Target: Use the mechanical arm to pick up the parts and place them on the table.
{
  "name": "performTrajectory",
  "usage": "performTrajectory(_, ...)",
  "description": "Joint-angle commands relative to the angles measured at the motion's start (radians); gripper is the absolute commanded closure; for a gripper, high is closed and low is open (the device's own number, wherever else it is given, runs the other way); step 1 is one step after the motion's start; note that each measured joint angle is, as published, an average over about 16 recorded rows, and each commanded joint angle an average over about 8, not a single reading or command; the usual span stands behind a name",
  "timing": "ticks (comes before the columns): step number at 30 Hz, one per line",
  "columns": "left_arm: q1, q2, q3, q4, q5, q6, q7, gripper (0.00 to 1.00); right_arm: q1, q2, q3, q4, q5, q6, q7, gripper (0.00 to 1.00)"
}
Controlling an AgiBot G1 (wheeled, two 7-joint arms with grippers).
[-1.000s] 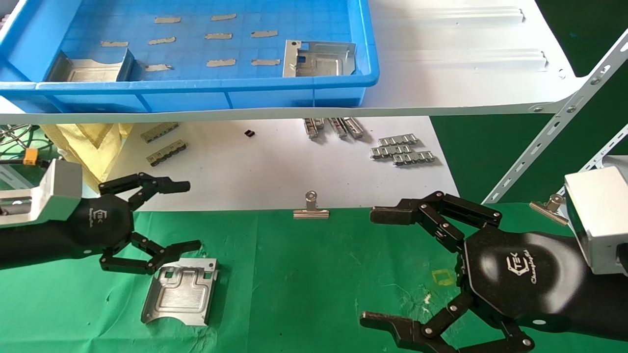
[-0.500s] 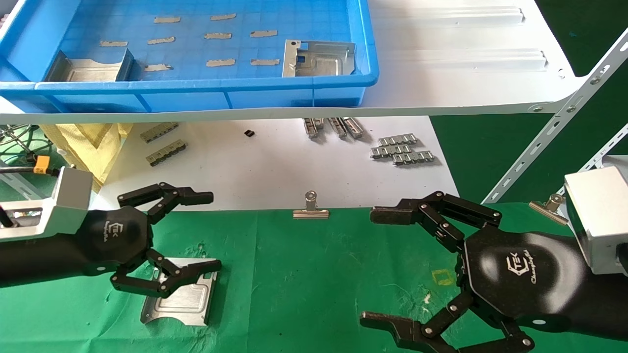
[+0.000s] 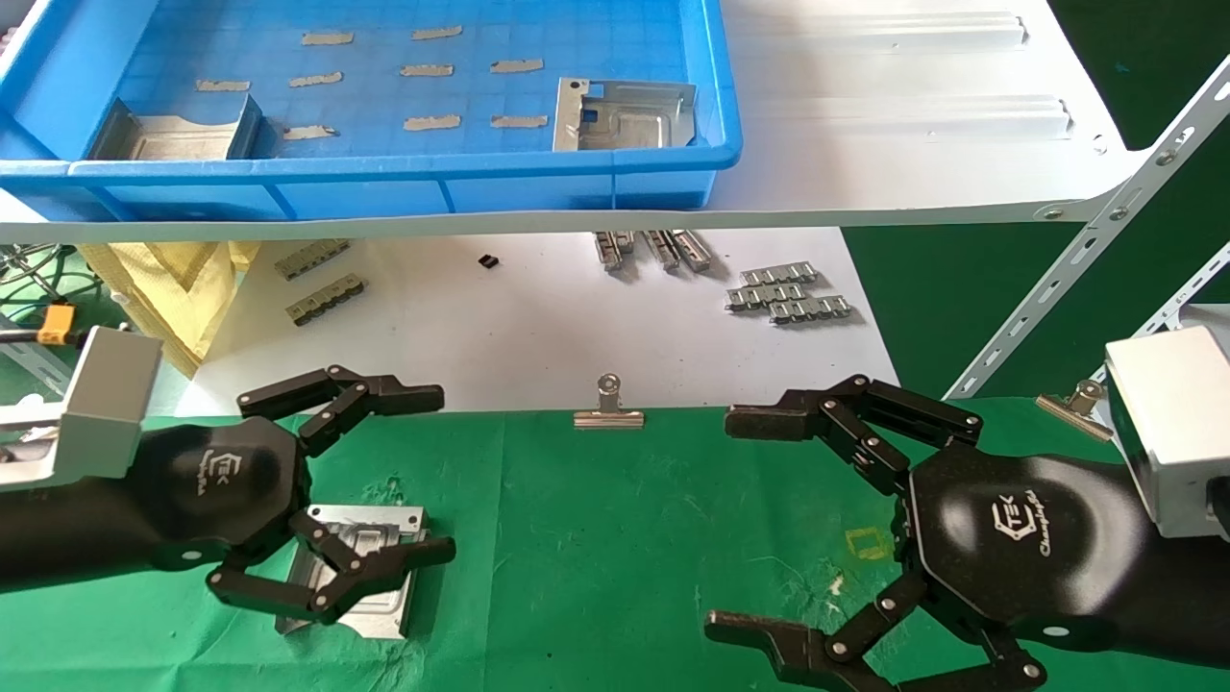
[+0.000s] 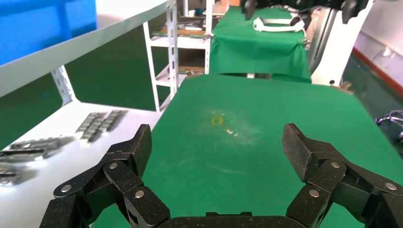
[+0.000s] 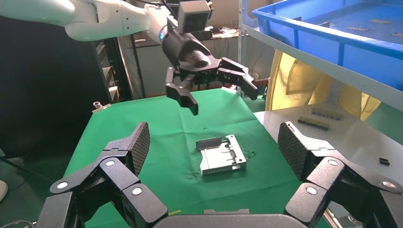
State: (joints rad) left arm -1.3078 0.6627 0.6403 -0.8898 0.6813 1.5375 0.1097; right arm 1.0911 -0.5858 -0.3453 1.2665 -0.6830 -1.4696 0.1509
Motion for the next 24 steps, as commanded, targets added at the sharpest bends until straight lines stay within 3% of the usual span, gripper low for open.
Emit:
performTrajectory(1, 0.019, -0.004, -0.029, -0.032, 0.004, -0.003, -0.024, 0.00, 0.000, 0.000, 0.000, 0.000, 0.000, 0.000, 0.000, 0.00)
performTrajectory(24, 0.221, -0.049, -0.341, -0.373, 0.047, -0.040, -0.281, 0.00, 0.000, 0.000, 0.000, 0.000, 0.000, 0.000, 0.000, 0.00)
